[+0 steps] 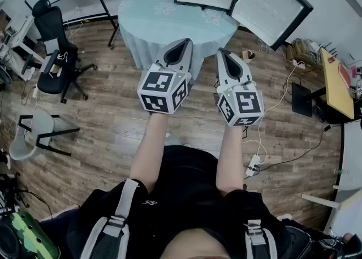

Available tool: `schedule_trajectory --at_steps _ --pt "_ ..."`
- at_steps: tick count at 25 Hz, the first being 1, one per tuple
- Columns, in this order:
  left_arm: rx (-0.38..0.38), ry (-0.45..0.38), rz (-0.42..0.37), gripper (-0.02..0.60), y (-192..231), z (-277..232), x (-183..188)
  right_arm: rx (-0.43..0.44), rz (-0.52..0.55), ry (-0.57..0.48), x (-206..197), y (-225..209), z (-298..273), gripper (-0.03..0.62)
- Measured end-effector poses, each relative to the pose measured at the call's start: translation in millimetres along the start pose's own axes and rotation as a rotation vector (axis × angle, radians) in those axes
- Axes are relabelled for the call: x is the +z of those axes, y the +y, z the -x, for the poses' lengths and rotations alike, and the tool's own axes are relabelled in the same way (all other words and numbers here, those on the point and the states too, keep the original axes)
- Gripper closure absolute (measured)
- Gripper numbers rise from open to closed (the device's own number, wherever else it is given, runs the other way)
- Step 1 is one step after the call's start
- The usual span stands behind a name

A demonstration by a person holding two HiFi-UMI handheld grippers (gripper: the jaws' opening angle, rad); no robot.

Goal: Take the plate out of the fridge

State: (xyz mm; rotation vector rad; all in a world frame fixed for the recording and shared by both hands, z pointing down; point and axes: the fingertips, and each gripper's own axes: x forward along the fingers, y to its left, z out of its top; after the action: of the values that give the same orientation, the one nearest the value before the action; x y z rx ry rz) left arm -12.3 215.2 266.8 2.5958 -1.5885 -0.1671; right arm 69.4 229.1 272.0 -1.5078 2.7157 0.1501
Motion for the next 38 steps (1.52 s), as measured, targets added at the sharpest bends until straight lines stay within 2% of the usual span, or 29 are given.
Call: schedule_trajectory --at_steps 6,13,20,25,31,38 --pt "0.019 0.028 -0.010 0.580 10 5 -12 0.006 -0.084 -0.027 -9 0 -13 0.595" --pt "0.077 0.072 0.073 0.580 66 -4 -35 0.011 -0.094 0.049 -41 11 -50 0.595" --pt "0.012 0.063 0.142 0.580 90 -51 -40 -0.101 -0.098 0.063 -45 -30 -84 0.595" --pt "0.032 0.055 0.187 0.580 144 -81 -33 -0.058 -0.120 0.066 -46 -22 -138 0.595" --pt "0.034 0.092 0.209 0.580 200 -95 -39 -0.048 -0.139 0.089 -59 -13 -188 0.595" --pt "-0.022 0.037 0.257 0.580 221 -117 -19 -0.053 -0.119 0.060 -41 -20 -217 0.595"
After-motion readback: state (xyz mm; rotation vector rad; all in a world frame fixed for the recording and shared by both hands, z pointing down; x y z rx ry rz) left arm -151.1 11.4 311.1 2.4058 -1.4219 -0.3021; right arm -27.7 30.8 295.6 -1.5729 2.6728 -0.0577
